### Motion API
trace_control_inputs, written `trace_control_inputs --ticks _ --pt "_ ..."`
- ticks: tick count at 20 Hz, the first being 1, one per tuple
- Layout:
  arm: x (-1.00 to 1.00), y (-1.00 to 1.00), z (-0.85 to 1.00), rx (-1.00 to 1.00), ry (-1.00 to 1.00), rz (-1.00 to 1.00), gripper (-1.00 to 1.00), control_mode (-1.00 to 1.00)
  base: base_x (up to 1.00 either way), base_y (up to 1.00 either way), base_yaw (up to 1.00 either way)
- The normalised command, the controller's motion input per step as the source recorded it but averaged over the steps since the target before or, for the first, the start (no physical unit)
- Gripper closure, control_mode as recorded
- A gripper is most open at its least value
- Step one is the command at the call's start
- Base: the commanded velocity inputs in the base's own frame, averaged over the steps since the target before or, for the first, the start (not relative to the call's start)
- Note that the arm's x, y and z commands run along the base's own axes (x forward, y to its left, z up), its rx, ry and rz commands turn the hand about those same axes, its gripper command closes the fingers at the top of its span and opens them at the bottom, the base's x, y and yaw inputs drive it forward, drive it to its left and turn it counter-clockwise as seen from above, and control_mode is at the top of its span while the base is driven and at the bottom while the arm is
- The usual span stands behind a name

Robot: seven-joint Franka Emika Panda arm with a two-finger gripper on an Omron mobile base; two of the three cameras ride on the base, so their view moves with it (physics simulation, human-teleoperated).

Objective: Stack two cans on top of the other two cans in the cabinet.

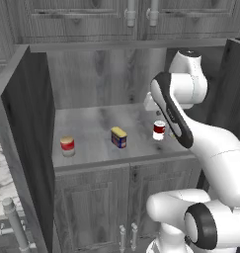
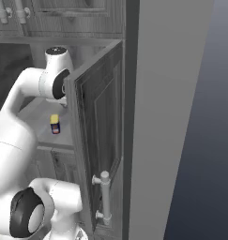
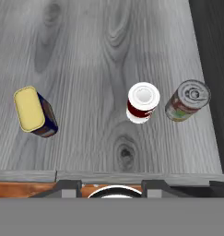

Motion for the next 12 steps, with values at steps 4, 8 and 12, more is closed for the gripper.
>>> trace_control_inputs --ticks 4,8,12 --pt "-0.14 0.0 0.0 0.0 -0.04 0.0 -1.0 -1.0 0.0 0.0 0.0" --pt "-0.36 0.0 -0.06 0.0 -0.36 0.0 -1.0 -1.0 0.0 0.0 0.0" --pt "-0.41 0.0 -0.19 0.0 -0.5 0.0 -1.0 -1.0 0.0 0.0 0.0"
